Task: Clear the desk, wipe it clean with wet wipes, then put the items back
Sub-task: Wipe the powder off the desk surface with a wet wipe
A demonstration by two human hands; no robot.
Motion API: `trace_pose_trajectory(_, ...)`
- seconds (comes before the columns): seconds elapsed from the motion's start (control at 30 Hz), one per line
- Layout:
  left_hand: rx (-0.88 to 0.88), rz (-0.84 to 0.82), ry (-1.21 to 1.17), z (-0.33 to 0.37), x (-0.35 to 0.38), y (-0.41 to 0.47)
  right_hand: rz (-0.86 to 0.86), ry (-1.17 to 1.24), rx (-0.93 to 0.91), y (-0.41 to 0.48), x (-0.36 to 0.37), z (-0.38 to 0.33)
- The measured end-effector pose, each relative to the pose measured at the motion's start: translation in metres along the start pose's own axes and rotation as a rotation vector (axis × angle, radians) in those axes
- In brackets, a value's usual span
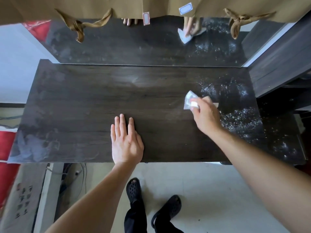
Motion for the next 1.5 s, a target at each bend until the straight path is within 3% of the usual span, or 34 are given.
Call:
trace_pose_trajectory(0.07,-0.001,-0.005,-0.001,0.0,0.0,0.0,0.043,-0.016,0.029,-0.001,0.005,-0.011)
trace_pose_trajectory(0.1,-0.001,-0.007,-0.003,0.0,0.0,0.0,0.012,0.018,-0.066,-0.02,0.003,-0.027)
trace_pose_trajectory(0.2,-0.013,-0.001,-0.01,0.0,-0.001,0.001,-0.278,0.236,-0.348,-0.104,-0.009,-0.064)
trace_pose_trajectory(0.27,-0.009,0.003,-0.011,0.0,-0.001,0.001,-0.376,0.292,-0.434,-0.111,-0.013,-0.06)
trace_pose_trajectory(0.37,0.005,0.001,-0.002,-0.001,0.0,0.0,-0.217,0.111,-0.351,-0.031,0.009,-0.032)
trace_pose_trajectory(0.43,0.002,0.003,-0.001,-0.001,0.001,0.0,-0.082,-0.018,-0.187,0.032,0.022,-0.015)
trace_pose_trajectory(0.5,0.003,0.005,0.003,-0.001,0.001,0.001,-0.051,-0.076,-0.049,0.053,0.032,-0.023)
trace_pose_trajectory(0.53,0.003,0.003,0.005,-0.001,0.001,0.001,-0.067,-0.097,-0.068,0.045,0.037,-0.036)
trace_pose_trajectory(0.63,-0.001,0.001,0.0,-0.001,0.001,0.001,-0.207,0.074,-0.382,-0.021,0.04,-0.076)
trace_pose_trajectory(0.7,-0.004,-0.001,0.0,-0.001,0.001,0.001,-0.325,0.193,-0.487,-0.042,0.034,-0.072)
trace_pose_trajectory(0.77,-0.007,-0.005,0.002,-0.001,0.001,0.001,-0.259,0.119,-0.417,-0.007,0.035,-0.048)
trace_pose_trajectory(0.9,-0.002,-0.012,0.015,-0.001,0.002,0.001,-0.059,-0.064,-0.075,0.056,0.038,-0.014)
trace_pose_trajectory(0.97,-0.003,-0.021,0.018,-0.001,0.003,0.002,-0.068,-0.078,-0.144,0.025,0.038,-0.036)
trace_pose_trajectory(1.07,0.001,-0.025,0.011,0.0,0.003,0.002,-0.16,0.105,-0.28,-0.063,0.028,-0.061)
trace_pose_trajectory(1.17,-0.013,-0.015,0.002,0.0,0.003,0.002,-0.221,0.164,-0.274,-0.127,0.002,-0.046)
trace_pose_trajectory(1.37,-0.005,-0.013,0.022,0.003,0.003,0.001,-0.034,-0.05,0.07,-0.132,-0.06,0.057)
trace_pose_trajectory(1.5,-0.052,-0.03,0.037,0.011,0.004,0.0,-0.079,-0.056,0.113,-0.146,-0.059,0.017)
Point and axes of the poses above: each hand's wrist, its own y-axis towards the middle knuckle, its own x-axis out of the palm, z = x × y, the point moved 3 cm from there along y, towards the middle knuckle, and after that the axes turned 15 degrees about z, right-handed, at the moved point
